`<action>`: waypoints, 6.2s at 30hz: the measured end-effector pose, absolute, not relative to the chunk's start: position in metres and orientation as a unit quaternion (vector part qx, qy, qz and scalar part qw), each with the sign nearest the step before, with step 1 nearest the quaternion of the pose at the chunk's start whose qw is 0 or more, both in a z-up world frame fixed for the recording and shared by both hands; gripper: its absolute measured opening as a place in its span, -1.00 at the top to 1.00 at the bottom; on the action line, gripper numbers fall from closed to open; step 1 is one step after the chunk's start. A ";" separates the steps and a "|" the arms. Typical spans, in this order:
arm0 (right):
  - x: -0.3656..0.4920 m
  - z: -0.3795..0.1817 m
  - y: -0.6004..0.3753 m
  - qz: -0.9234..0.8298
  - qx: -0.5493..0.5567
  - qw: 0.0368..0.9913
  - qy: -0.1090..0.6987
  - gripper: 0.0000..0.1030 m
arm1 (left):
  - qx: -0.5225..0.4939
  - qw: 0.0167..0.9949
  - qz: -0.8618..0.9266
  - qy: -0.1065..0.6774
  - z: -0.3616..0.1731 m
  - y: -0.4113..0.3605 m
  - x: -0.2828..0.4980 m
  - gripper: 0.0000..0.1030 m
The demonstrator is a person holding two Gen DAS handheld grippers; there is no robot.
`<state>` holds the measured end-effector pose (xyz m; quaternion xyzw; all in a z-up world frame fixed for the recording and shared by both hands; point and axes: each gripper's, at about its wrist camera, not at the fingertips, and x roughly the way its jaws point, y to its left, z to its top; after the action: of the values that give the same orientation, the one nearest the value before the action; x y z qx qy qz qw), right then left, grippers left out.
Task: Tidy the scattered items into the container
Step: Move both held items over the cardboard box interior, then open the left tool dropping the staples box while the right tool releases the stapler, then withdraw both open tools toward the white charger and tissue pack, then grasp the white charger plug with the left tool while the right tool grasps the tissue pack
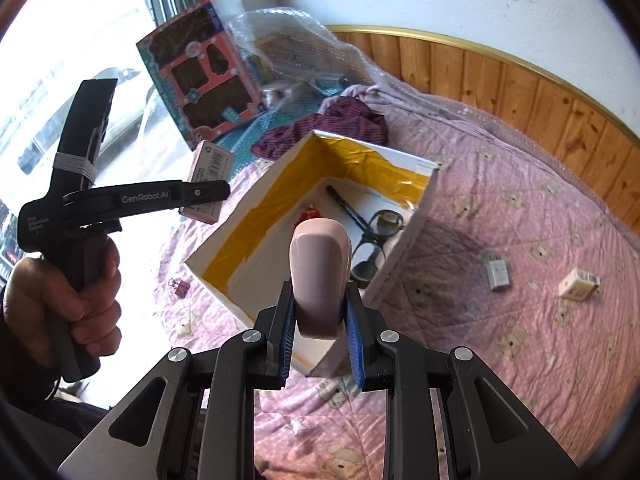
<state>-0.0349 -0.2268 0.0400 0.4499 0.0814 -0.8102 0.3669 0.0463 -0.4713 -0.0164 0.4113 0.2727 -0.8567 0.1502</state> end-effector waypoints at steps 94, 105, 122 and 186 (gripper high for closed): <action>-0.076 -0.048 -0.238 -0.731 0.583 0.353 0.044 0.46 | 0.513 0.198 -0.777 0.307 -0.092 -0.507 0.034 0.11; -0.062 -0.035 -0.205 -0.752 0.567 0.337 0.005 0.46 | 0.517 0.160 -0.796 0.270 -0.070 -0.470 0.017 0.11; -0.045 -0.023 -0.109 -0.784 0.551 0.272 -0.089 0.45 | 0.542 0.057 -0.816 0.194 -0.051 -0.355 -0.022 0.11; -0.339 -0.178 0.107 -0.659 0.616 -0.099 -0.421 -0.01 | 0.652 0.036 -0.723 0.224 -0.217 -0.262 -0.280 -0.13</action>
<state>-0.3395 0.1066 -0.1778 0.6158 -0.4206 -0.6588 -0.0995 -0.2800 -0.2616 -0.2170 0.6520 0.2243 -0.7234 0.0358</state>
